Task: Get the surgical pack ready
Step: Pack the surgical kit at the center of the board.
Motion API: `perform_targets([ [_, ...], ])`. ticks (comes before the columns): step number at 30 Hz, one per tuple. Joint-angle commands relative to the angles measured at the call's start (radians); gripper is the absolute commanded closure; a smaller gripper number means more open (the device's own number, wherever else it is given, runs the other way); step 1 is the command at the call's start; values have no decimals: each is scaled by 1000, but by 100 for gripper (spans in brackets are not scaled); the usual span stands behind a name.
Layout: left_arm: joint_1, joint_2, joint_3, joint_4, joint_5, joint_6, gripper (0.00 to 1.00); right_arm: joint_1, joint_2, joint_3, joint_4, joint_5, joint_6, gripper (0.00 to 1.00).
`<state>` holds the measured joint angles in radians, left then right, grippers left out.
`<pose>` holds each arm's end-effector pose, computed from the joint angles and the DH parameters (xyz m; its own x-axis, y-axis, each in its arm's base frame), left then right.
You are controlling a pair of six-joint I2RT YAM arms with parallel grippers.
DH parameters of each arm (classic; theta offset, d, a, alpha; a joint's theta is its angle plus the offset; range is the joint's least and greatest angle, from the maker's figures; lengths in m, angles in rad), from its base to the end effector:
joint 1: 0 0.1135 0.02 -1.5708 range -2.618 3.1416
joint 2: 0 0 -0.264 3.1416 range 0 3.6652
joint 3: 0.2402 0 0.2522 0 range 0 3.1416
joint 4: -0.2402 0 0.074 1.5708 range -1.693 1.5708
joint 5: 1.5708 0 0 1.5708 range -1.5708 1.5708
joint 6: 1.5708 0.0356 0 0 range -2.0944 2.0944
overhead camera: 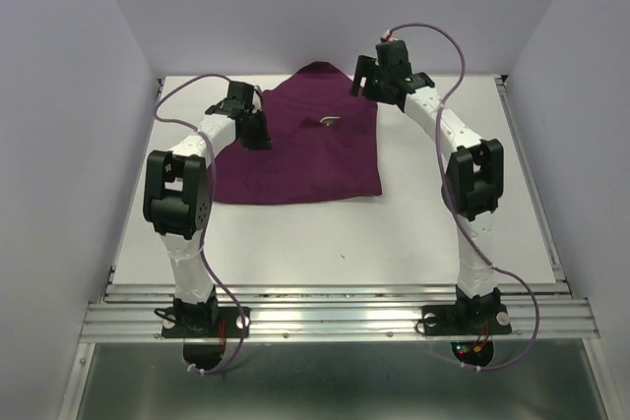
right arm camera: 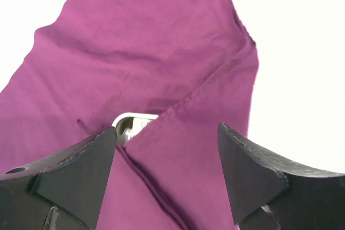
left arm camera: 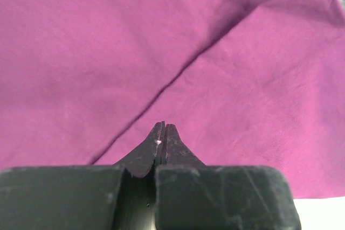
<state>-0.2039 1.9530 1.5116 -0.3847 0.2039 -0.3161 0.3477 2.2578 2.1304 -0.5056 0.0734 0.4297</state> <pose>0.4288 -0.0960 0.2280 -0.7878 -0.1480 -0.5979 0.0924 0.9314 -0.3522 0.4957 0.1769 0.2812 -0.6240 0.2158 -0.7510 -0.0267 0.9547 0.2964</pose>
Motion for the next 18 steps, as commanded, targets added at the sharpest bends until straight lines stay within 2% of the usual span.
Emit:
perform_targets([
  [1, -19, -52, -47, 52, 35, -20, 99, 5, -138, -139, 84, 68, -17, 19],
  [6, -32, -43, -65, 70, 54, -35, 100, -15, -256, -383, 113, 57, -31, 14],
  [12, -118, 10, 7, 69, 37, -55, 100, -50, -325, -532, 136, 89, -11, 18],
  [16, -155, 49, 47, 63, 29, -66, 100, -75, -307, -573, 134, 101, -12, 35],
  [18, -166, 72, 67, 73, 63, -66, 100, -75, -284, -576, 122, 137, -22, 64],
])
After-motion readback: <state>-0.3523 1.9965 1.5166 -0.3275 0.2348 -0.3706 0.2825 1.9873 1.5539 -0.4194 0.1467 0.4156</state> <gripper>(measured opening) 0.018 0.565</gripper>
